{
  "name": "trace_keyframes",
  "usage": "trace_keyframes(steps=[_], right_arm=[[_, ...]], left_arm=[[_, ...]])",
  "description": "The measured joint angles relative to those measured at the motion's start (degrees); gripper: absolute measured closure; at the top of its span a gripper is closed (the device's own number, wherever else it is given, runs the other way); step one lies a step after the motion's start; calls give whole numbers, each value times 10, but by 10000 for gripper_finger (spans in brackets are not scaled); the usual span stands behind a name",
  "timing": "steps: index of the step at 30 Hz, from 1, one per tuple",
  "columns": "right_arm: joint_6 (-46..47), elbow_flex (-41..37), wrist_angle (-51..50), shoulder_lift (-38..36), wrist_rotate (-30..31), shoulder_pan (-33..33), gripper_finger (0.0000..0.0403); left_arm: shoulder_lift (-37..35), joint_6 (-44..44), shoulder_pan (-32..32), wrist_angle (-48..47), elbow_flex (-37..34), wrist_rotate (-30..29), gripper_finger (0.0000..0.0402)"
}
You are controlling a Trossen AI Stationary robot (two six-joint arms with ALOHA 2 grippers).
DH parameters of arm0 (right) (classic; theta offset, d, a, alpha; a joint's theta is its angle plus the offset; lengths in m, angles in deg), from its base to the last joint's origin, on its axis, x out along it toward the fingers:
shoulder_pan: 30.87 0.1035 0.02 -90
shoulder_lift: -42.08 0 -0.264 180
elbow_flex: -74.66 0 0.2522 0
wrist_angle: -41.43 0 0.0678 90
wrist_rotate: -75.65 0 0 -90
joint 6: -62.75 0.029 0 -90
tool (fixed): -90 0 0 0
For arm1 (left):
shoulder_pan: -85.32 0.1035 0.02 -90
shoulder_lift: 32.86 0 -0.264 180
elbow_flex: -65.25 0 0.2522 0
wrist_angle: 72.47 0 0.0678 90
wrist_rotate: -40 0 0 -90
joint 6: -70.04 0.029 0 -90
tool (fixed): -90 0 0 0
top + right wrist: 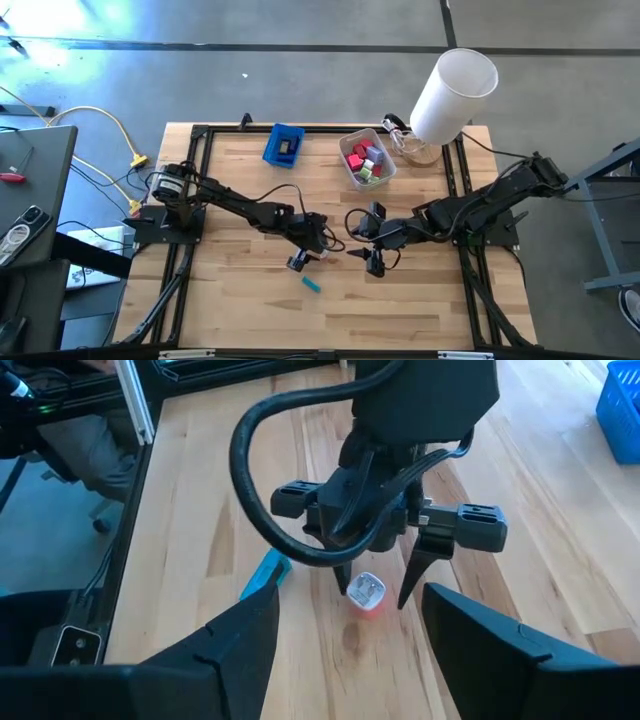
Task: Pick & Place Office items
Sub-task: Put the light pink charger adapter into the white bin
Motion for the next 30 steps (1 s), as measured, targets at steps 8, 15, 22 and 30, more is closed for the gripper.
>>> trace_keyframes(steps=[8,15,22,30], right_arm=[[0,0,0,0,0,0,168],[0,0,0,0,0,0,168],[0,0,0,0,0,0,168],[0,0,-1,0,0,0,168]], left_arm=[[0,0,1,0,0,-8,209],[0,8,1,2,0,-8,279],[-6,-44,1,-6,0,-59,281],[-50,-72,1,-14,0,-60,282]])
